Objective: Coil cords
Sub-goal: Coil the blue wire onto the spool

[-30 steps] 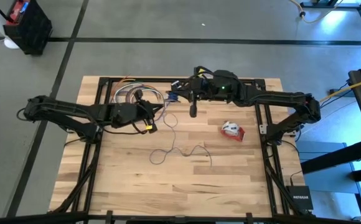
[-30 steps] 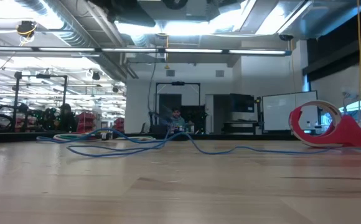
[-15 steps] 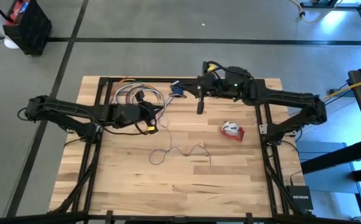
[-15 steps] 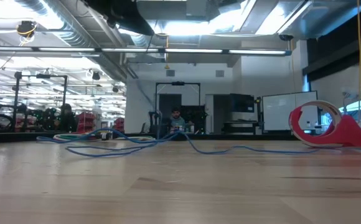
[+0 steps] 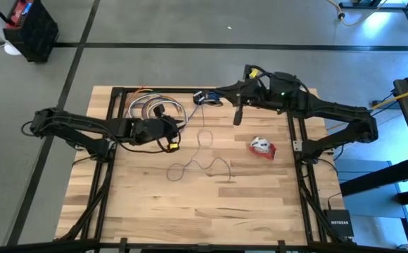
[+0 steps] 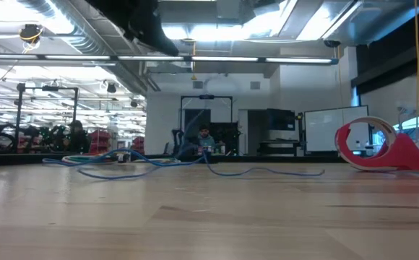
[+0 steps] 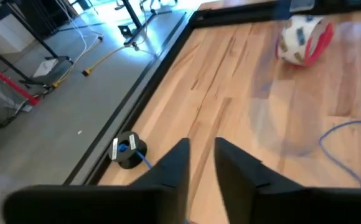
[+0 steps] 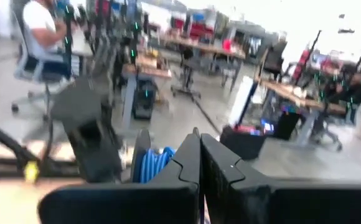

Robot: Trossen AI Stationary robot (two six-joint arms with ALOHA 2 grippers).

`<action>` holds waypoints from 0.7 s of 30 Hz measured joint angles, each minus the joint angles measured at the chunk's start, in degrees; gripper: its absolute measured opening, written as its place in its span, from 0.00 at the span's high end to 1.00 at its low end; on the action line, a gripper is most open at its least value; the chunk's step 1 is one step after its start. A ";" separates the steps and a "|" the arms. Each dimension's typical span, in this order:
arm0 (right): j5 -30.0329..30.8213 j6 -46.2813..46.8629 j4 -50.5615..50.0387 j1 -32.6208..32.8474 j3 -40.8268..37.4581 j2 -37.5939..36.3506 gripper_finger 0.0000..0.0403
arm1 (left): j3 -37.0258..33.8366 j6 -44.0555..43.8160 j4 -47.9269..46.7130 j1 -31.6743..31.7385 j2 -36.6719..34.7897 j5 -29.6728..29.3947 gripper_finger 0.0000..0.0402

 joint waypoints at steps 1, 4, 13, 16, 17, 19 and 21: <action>0.07 -0.17 -1.19 0.00 -0.03 0.05 0.99 | 0.16 -0.11 -0.18 -0.18 -0.40 -0.01 0.79; 0.08 -1.10 -3.55 0.00 -0.15 0.48 0.99 | 0.82 -0.16 -0.08 -0.99 -2.02 0.01 0.68; -2.65 -2.68 -7.23 0.04 -3.38 1.73 0.99 | 0.04 7.86 11.21 -2.63 -3.94 0.60 0.55; -7.42 -2.79 -7.01 0.05 -5.86 2.37 0.99 | -3.32 10.25 20.40 -2.02 -3.88 3.12 0.55; -8.73 -2.75 -6.13 0.17 -6.34 2.96 0.99 | -4.72 10.81 24.04 -1.78 -3.82 4.59 0.55; -10.26 -2.54 -5.78 0.91 -7.52 3.95 0.99 | -7.45 12.08 31.17 -1.32 -3.71 7.20 0.55; -10.62 -2.74 -5.08 1.96 -7.81 5.32 0.99 | -9.56 12.92 37.39 -0.87 -3.62 9.77 0.55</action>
